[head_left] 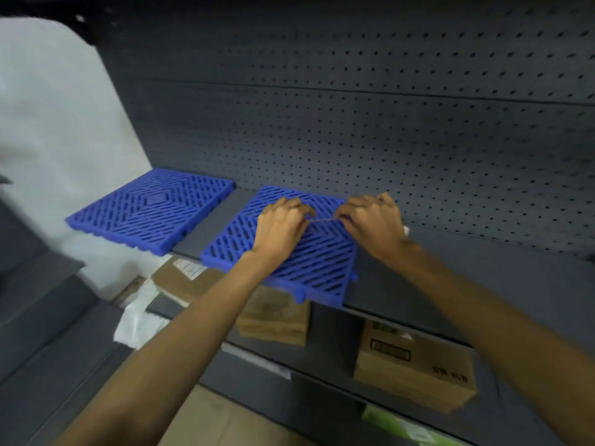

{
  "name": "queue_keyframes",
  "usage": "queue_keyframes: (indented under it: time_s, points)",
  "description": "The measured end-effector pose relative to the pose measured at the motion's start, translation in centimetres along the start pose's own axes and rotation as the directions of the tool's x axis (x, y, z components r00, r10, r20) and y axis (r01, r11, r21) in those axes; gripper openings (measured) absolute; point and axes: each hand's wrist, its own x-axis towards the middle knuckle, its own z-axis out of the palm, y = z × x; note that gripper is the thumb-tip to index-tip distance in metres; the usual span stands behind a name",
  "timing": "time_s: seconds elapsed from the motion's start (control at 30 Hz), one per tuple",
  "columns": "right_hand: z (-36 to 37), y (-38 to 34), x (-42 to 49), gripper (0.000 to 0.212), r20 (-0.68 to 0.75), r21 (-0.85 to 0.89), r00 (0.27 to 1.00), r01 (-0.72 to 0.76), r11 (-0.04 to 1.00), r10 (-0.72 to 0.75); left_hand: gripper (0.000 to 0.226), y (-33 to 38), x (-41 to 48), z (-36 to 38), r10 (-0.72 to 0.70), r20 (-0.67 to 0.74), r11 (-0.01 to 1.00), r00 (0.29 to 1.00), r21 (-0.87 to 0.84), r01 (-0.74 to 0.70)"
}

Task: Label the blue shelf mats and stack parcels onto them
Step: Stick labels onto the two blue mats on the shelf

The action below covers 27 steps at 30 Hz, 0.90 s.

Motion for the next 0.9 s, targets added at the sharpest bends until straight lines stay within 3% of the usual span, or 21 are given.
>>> queue_keyframes:
  time_s: [0.43,0.9]
  points:
    - [1.8,-19.3,9.3,0.023,-0.082,0.082,0.972,0.229,0.970,-0.222,0.008,-18.6,-7.8,-6.9,-0.151,-0.064,0.978,0.986,0.138,0.158]
    - [7.6,-37.1,17.7,0.025,-0.084,0.129,0.986,0.151,0.980,-0.141,0.005,-39.4,-10.9,-7.5,-0.043,-0.032,0.996,0.999,0.076,0.046]
